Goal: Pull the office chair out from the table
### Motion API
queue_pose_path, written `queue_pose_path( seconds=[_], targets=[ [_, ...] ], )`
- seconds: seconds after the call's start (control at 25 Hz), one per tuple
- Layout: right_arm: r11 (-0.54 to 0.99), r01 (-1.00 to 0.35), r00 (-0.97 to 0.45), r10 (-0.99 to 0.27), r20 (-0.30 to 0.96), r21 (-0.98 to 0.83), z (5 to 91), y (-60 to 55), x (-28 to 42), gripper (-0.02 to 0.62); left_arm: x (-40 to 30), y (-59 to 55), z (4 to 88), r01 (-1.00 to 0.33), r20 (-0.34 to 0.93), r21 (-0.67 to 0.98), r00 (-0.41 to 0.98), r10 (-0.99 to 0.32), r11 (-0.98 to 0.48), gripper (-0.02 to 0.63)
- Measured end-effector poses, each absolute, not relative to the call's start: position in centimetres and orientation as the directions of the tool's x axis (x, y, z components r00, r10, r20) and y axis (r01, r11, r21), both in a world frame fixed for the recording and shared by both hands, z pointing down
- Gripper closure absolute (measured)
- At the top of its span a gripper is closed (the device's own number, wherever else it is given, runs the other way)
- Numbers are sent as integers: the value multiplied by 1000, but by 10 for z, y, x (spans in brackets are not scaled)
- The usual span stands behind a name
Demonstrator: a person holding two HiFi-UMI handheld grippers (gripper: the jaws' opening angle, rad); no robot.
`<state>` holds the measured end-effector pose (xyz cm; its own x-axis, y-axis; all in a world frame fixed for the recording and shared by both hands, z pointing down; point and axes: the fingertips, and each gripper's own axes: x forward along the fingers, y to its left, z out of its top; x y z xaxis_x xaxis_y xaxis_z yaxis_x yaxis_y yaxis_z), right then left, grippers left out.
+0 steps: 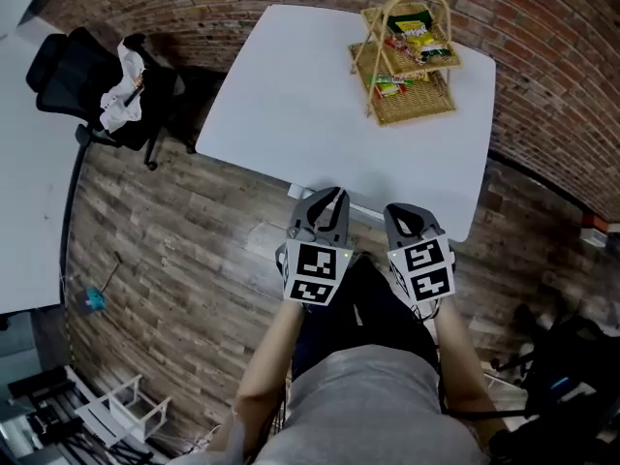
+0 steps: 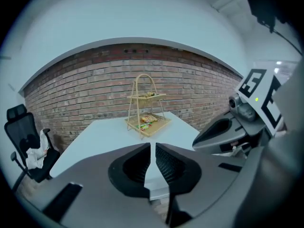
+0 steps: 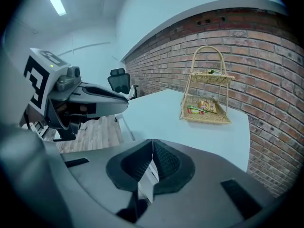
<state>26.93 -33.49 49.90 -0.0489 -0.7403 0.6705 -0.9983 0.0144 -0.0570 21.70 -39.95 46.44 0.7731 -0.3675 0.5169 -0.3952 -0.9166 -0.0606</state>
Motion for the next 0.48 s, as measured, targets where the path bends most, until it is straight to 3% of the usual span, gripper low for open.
queue_pose_path(
  seconds=[0.12,0.32,0.48],
  targets=[
    [35,-999,-54,-715,697,-41,502,-332,267,581,223,-393,476,-305,558,-108,769,-312,-946,525],
    [154,-987,-61,-655,753,54,514,-325,256,581,231,-381,484,-136,586,-132,788,-188,-982,483],
    [145,-987,-41,-618,785,62,522,-317,251,581,233,-367,497,42,642,-156,764,-69,-987,462]
  ],
)
